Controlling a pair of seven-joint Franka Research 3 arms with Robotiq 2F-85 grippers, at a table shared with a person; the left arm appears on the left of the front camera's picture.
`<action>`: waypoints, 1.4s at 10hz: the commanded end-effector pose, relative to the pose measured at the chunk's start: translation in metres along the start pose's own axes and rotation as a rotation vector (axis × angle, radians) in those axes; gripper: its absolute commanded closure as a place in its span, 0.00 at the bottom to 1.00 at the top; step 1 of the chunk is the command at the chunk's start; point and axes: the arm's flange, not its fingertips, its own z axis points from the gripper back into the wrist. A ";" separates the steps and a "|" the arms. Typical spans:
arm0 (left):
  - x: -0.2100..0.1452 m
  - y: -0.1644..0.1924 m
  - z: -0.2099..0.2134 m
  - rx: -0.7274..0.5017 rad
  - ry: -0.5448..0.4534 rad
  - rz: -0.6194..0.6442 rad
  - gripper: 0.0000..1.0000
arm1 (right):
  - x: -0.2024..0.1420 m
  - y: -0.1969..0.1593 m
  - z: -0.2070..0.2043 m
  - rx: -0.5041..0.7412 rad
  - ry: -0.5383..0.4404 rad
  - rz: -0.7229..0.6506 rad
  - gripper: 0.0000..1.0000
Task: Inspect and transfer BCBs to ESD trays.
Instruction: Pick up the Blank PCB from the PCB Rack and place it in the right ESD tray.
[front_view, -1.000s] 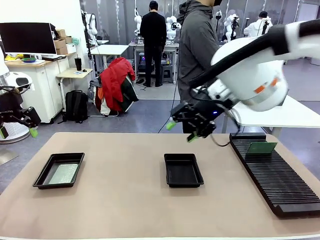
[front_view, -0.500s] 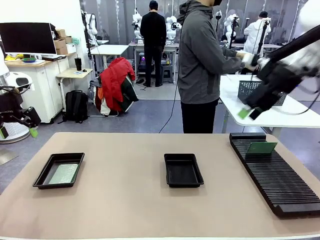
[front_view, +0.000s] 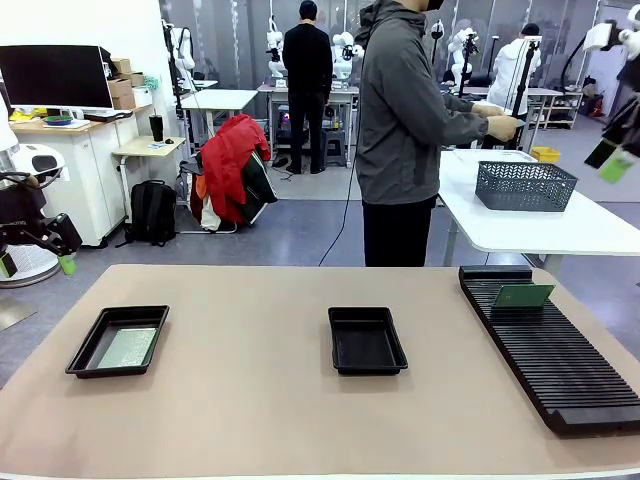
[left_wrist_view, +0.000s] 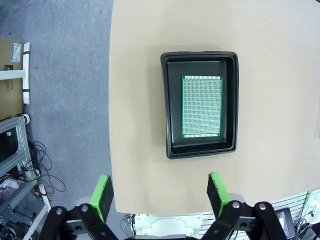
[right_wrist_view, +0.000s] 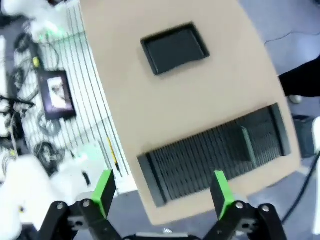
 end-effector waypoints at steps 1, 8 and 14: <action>0.000 0.001 -0.003 -0.009 -0.011 -0.014 0.00 | -0.005 -0.013 0.022 -0.032 0.088 0.236 0.00; 0.000 0.001 -0.003 -0.009 -0.011 -0.014 0.00 | -0.016 -0.014 0.050 -0.057 0.264 0.552 0.00; 0.000 0.001 -0.003 -0.009 -0.011 -0.014 0.00 | -0.014 -0.011 0.050 -0.053 0.254 0.545 0.00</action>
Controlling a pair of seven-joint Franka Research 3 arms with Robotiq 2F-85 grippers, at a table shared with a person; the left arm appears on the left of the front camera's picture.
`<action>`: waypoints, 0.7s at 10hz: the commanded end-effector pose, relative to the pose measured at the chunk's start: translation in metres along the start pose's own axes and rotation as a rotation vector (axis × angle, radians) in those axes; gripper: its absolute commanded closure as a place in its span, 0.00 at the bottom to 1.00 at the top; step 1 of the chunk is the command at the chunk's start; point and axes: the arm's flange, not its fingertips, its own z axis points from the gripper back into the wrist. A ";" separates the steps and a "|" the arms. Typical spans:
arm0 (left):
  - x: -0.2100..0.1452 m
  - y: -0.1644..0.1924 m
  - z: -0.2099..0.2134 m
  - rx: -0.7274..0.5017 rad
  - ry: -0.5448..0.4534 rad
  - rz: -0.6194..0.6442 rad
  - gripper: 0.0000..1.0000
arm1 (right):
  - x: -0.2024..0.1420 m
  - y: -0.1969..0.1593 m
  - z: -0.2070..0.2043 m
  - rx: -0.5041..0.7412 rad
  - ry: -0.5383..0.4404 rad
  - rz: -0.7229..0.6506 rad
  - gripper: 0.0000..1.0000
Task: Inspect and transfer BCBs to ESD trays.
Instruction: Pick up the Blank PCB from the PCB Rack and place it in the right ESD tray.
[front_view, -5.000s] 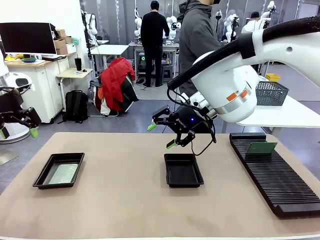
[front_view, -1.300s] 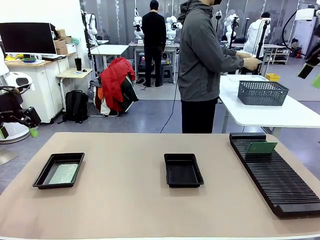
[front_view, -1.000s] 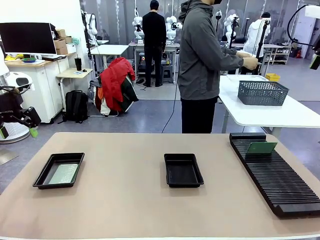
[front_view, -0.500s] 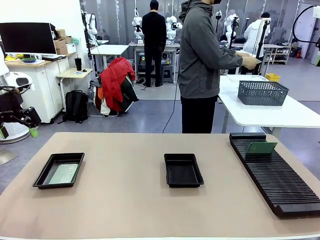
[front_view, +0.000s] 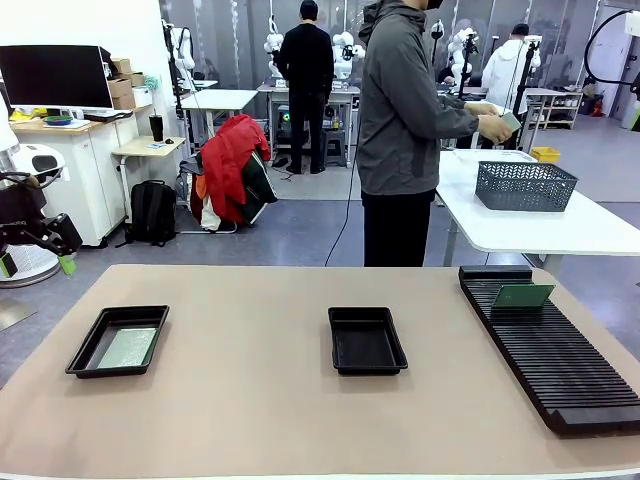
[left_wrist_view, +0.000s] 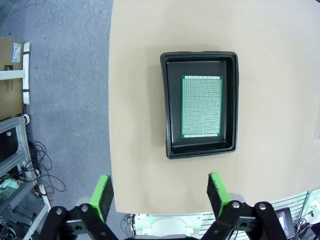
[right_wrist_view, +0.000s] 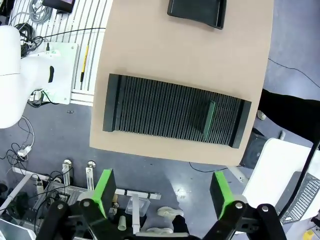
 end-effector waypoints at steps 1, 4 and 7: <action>0.000 0.001 -0.003 -0.009 -0.011 -0.014 0.00 | 0.000 0.002 0.000 0.007 -0.001 0.003 0.00; 0.000 0.001 -0.003 -0.009 -0.011 -0.014 0.00 | 0.000 0.002 0.000 0.007 -0.001 0.003 0.00; 0.000 0.001 -0.003 -0.009 -0.011 -0.014 0.00 | 0.000 0.000 0.000 0.000 0.000 0.000 0.00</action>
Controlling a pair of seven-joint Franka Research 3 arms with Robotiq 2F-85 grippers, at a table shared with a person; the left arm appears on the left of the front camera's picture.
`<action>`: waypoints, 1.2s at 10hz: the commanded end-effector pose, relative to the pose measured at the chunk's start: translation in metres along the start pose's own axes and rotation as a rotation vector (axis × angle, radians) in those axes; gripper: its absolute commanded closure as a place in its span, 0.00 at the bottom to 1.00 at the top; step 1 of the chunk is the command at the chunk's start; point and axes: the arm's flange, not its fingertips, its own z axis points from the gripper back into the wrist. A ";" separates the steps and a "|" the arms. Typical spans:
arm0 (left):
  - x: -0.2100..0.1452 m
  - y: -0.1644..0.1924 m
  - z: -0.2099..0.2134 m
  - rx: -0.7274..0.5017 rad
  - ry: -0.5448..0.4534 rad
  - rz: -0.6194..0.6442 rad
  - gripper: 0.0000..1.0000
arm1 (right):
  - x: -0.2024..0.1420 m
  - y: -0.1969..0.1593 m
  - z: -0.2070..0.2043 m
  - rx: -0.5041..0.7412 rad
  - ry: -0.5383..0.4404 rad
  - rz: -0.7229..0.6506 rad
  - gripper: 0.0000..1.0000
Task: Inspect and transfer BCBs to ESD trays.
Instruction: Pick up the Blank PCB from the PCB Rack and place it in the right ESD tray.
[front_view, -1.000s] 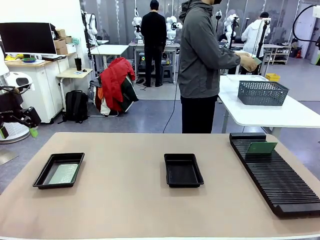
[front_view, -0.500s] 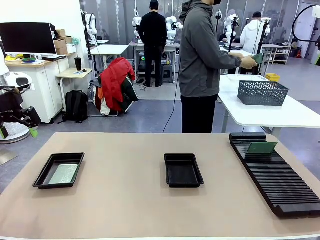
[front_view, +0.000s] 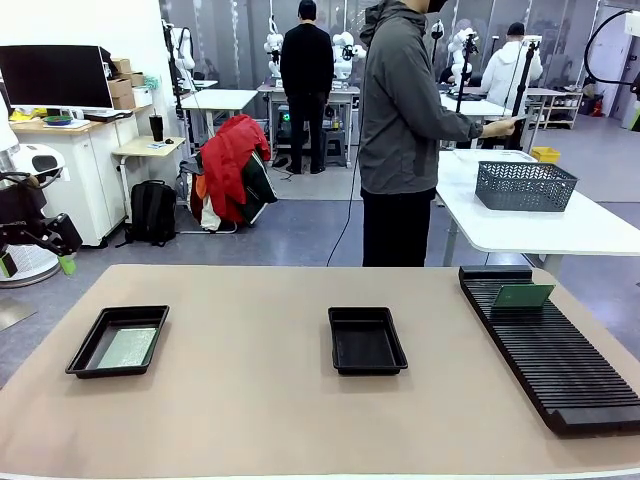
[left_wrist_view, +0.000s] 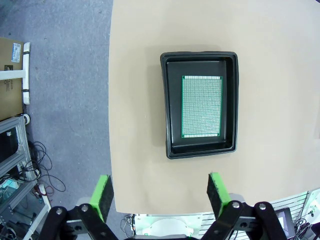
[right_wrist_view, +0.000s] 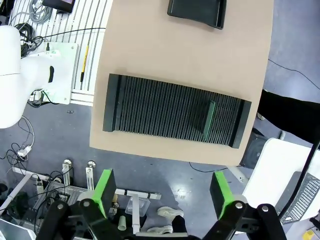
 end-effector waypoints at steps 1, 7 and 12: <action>0.000 0.001 -0.003 -0.009 -0.011 -0.014 0.00 | -0.001 -0.008 -0.012 -0.008 0.014 0.011 0.00; 0.000 0.001 -0.003 -0.009 -0.011 -0.014 0.00 | -0.029 -0.048 -0.117 -0.086 0.048 0.045 0.00; 0.000 0.001 -0.003 -0.009 -0.011 -0.014 0.00 | -0.053 -0.081 -0.212 -0.114 0.047 0.060 0.00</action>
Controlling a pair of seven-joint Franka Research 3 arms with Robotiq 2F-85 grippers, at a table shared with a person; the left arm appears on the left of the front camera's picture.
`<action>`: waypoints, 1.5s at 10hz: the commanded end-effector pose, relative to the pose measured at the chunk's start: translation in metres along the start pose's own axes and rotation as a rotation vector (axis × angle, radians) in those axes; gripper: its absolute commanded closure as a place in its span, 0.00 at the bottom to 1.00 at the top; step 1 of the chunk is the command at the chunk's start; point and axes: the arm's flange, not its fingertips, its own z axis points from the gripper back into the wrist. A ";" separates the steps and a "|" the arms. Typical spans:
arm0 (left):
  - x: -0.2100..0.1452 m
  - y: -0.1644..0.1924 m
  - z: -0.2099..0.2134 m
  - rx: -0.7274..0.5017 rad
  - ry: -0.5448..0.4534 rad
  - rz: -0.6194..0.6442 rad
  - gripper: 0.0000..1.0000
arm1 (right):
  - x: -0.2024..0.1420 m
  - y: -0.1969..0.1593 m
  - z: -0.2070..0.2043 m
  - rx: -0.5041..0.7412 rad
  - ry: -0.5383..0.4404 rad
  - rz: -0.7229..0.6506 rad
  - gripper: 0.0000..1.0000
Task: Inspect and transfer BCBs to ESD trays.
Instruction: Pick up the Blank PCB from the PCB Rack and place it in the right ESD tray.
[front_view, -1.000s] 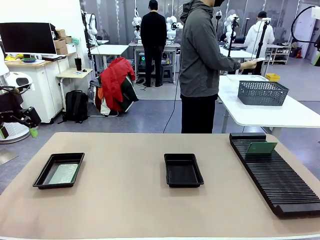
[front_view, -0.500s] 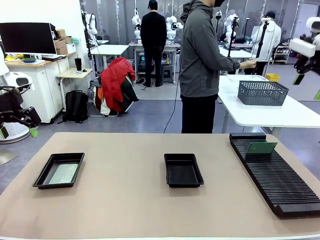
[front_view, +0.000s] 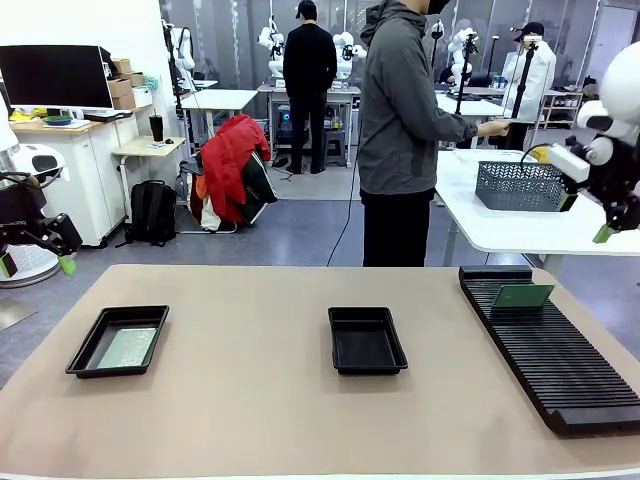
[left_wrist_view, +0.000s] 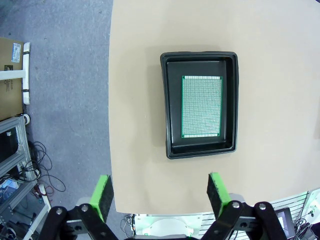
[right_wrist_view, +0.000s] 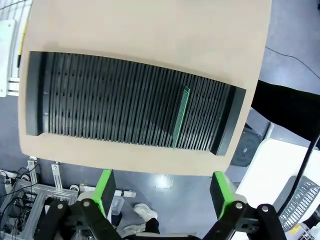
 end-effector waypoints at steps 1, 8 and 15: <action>0.000 0.001 -0.003 -0.009 -0.011 -0.014 0.00 | -0.009 -0.005 -0.030 -0.016 -0.020 0.013 0.00; 0.000 0.001 -0.003 -0.009 -0.011 -0.014 0.00 | -0.009 -0.039 -0.138 0.031 -0.068 -0.014 0.00; 0.000 0.001 -0.003 -0.009 -0.011 -0.014 0.00 | -0.020 -0.051 -0.199 0.059 -0.059 -0.077 0.00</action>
